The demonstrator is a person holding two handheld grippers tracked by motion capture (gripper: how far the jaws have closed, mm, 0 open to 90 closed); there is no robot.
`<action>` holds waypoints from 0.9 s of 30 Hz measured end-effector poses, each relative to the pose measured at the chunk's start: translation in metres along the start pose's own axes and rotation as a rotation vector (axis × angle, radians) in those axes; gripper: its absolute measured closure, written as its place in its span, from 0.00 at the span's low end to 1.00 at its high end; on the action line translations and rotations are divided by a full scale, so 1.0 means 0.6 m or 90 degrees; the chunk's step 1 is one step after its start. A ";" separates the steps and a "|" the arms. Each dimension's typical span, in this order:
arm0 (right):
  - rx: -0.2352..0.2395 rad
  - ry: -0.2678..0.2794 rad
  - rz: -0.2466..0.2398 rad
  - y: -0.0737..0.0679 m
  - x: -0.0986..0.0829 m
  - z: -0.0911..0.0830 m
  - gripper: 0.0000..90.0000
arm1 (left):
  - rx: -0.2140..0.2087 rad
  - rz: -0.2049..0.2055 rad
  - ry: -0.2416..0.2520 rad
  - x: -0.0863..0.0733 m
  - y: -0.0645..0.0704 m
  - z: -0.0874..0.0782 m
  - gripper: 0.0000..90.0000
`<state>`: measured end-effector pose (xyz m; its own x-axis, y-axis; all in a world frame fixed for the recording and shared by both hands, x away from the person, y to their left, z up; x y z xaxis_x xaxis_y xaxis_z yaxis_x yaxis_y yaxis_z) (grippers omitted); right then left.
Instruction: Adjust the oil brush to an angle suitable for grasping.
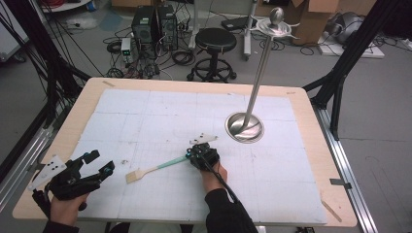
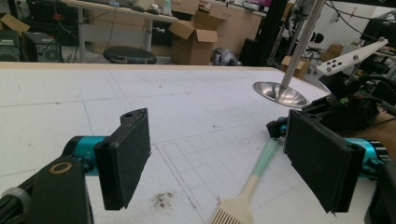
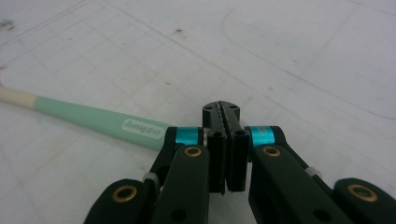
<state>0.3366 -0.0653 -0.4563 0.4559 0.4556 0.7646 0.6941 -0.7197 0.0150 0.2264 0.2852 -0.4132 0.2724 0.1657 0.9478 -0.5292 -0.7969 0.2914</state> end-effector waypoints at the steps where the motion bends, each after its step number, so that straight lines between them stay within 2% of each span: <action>1: 0.005 0.000 -0.008 -0.004 0.001 0.002 0.99 | -0.001 0.000 0.000 0.000 0.000 0.000 0.26; 3: 0.011 0.001 -0.009 -0.007 0.003 0.003 0.99 | -0.001 0.000 -0.001 0.000 0.000 0.000 0.26; 5: 0.039 0.003 -0.007 -0.013 0.006 0.008 0.99 | -0.002 0.001 -0.002 0.000 0.000 0.001 0.26; 6: 0.039 0.003 -0.007 -0.013 0.006 0.008 0.99 | -0.003 0.001 -0.003 0.000 0.000 0.001 0.26; 7: 0.059 0.003 0.004 -0.013 0.006 0.008 0.99 | -0.003 0.001 -0.004 -0.001 0.000 0.001 0.26; 9: 0.057 0.005 0.014 -0.011 0.006 0.004 0.98 | -0.004 0.004 -0.005 -0.001 0.001 0.001 0.26; 10: 0.056 0.011 0.022 -0.009 0.006 -0.001 0.97 | -0.004 0.005 -0.007 -0.001 0.001 0.001 0.26; 11: 0.054 0.031 0.031 -0.002 0.009 -0.019 0.93 | -0.005 0.005 -0.007 -0.002 0.001 0.001 0.26; 12: 0.054 0.031 0.031 -0.002 0.009 -0.019 0.93 | -0.005 0.005 -0.009 -0.002 0.001 0.001 0.26; 13: 0.052 0.043 0.032 0.002 0.010 -0.031 0.91 | -0.005 0.007 -0.011 -0.002 0.001 0.000 0.26; 14: 0.041 0.066 0.024 0.011 0.010 -0.059 0.87 | -0.005 0.007 -0.011 -0.002 0.001 0.000 0.26; 15: 0.041 0.066 0.024 0.011 0.010 -0.059 0.87 | -0.005 0.008 -0.012 -0.002 0.002 0.000 0.26; 16: 0.027 0.085 0.020 0.022 0.007 -0.091 0.83 | -0.005 0.008 -0.011 -0.002 0.002 0.000 0.26; 17: 0.027 0.085 0.020 0.022 0.007 -0.091 0.83 | -0.005 0.009 -0.012 -0.003 0.002 0.000 0.26; 18: 0.021 0.088 0.014 0.031 0.003 -0.107 0.81 | -0.004 0.009 -0.012 -0.003 0.003 0.000 0.26; 19: 0.002 0.106 0.013 0.047 -0.006 -0.140 0.78 | -0.006 0.009 -0.012 -0.003 0.004 0.000 0.26; 20: 0.002 0.106 0.013 0.047 -0.006 -0.140 0.78 | -0.006 0.011 -0.014 -0.003 0.004 0.001 0.26; 21: -0.005 0.112 0.014 0.054 -0.011 -0.153 0.76 | -0.010 0.009 -0.015 -0.004 0.006 0.002 0.26; 23: -0.043 0.141 0.022 0.084 -0.037 -0.208 0.69 | -0.015 0.013 -0.019 -0.004 0.008 0.003 0.27; 24: -0.055 0.145 0.025 0.092 -0.047 -0.225 0.67 | -0.017 0.015 -0.022 -0.005 0.009 0.004 0.27; 25: -0.055 0.145 0.025 0.092 -0.047 -0.225 0.67 | -0.020 0.016 -0.023 -0.005 0.011 0.005 0.27; 27: -0.088 0.156 0.022 0.108 -0.072 -0.260 0.60 | -0.025 0.020 -0.028 -0.006 0.014 0.008 0.27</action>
<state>0.2750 -0.2136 -0.3878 0.3187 0.3013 0.8987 0.5898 -0.8052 0.0608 0.2247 0.2749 -0.4148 0.2897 0.1137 0.9503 -0.5686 -0.7782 0.2665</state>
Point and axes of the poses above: each handheld gripper's, and its own axes: z roughly forward along the jaws, x roughly out of its top, y roughly to its right, the point moved 1 cm from there along z, roughly forward along the jaws, and after that the axes turned 5 degrees about -z, right-handed, at the moved point
